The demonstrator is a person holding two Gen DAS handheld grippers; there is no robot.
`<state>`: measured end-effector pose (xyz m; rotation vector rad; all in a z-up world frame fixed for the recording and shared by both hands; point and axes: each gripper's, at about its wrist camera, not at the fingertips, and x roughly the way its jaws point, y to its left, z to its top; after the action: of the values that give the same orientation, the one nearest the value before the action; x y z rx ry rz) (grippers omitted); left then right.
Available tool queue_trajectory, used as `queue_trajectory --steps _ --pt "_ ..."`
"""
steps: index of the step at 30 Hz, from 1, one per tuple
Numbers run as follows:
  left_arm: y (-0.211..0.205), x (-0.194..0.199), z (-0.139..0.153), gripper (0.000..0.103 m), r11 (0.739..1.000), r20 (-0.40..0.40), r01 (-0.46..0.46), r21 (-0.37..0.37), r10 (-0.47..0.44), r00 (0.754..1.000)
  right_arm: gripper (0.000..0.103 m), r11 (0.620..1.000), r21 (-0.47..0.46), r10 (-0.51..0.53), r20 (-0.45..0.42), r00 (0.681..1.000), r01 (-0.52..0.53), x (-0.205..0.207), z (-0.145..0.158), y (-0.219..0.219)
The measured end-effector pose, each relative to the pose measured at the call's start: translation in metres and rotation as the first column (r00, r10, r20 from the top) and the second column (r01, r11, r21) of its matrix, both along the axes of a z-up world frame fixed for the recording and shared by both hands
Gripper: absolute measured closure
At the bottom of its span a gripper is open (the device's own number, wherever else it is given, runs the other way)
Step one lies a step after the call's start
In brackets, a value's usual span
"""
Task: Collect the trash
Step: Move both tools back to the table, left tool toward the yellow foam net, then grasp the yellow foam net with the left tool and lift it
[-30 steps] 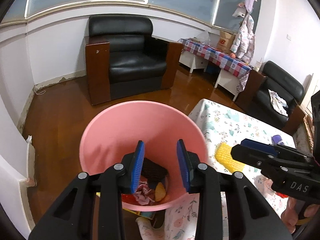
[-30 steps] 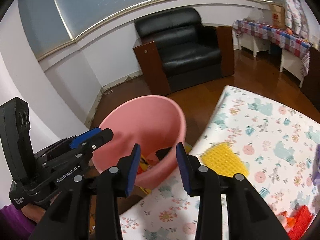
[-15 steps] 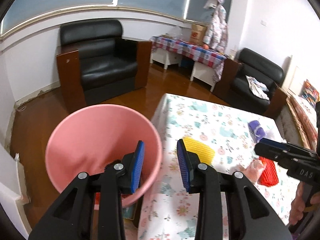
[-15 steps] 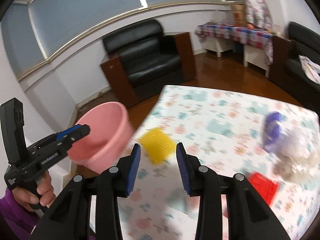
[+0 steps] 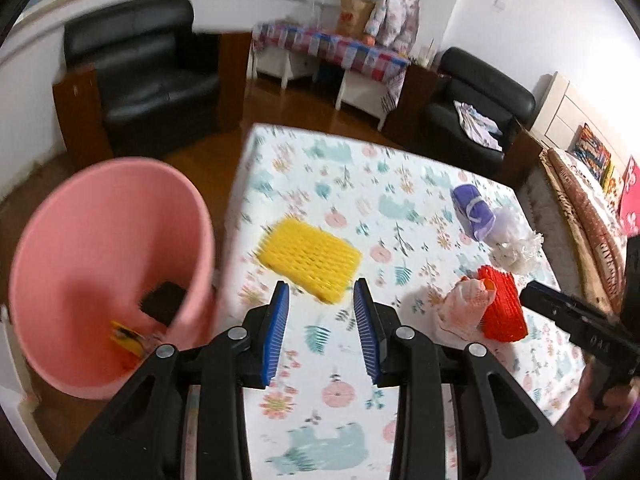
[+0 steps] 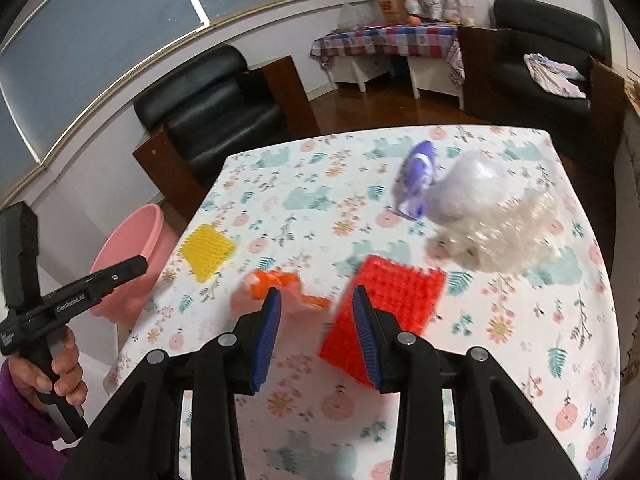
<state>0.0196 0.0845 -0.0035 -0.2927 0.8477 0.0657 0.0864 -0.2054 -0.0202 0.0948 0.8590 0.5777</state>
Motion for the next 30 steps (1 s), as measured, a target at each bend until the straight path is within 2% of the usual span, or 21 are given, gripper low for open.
queue_trajectory --steps 5,15,19,24,25,26,29,30 --pt "0.001 0.024 -0.021 0.069 0.996 -0.082 -0.054 -0.070 0.048 0.996 0.067 0.999 0.024 -0.023 -0.018 1.000 0.023 0.000 -0.009 -0.015" --pt "0.011 0.056 -0.049 0.069 0.982 -0.193 -0.176 -0.068 0.160 0.968 0.067 0.997 0.060 -0.038 -0.030 0.999 0.039 0.002 -0.017 -0.034" --pt "0.011 0.063 -0.047 0.069 0.978 -0.193 -0.197 -0.064 0.182 0.964 0.067 0.997 0.075 -0.028 -0.028 0.999 0.030 0.001 -0.018 -0.037" --pt "0.000 0.069 -0.048 0.070 0.985 -0.160 -0.174 0.000 0.172 0.972 0.067 0.996 0.081 -0.020 -0.020 1.000 0.022 0.000 -0.018 -0.037" --pt "-0.003 0.070 -0.048 0.071 0.987 -0.149 -0.160 0.025 0.162 0.976 0.067 0.996 0.081 -0.020 -0.019 1.000 0.022 -0.001 -0.018 -0.037" --pt "-0.005 0.070 -0.048 0.079 0.988 -0.139 -0.149 0.035 0.153 0.979 0.067 0.996 0.081 -0.022 -0.021 1.000 0.023 -0.001 -0.018 -0.037" --pt "-0.010 0.073 -0.046 0.095 0.991 -0.115 -0.120 0.054 0.126 0.985 0.067 0.996 0.083 -0.025 -0.026 0.999 0.027 -0.001 -0.019 -0.039" --pt "-0.011 0.073 -0.046 0.095 0.992 -0.109 -0.110 0.059 0.116 0.987 0.067 0.996 0.081 -0.024 -0.027 0.999 0.026 -0.001 -0.019 -0.039"
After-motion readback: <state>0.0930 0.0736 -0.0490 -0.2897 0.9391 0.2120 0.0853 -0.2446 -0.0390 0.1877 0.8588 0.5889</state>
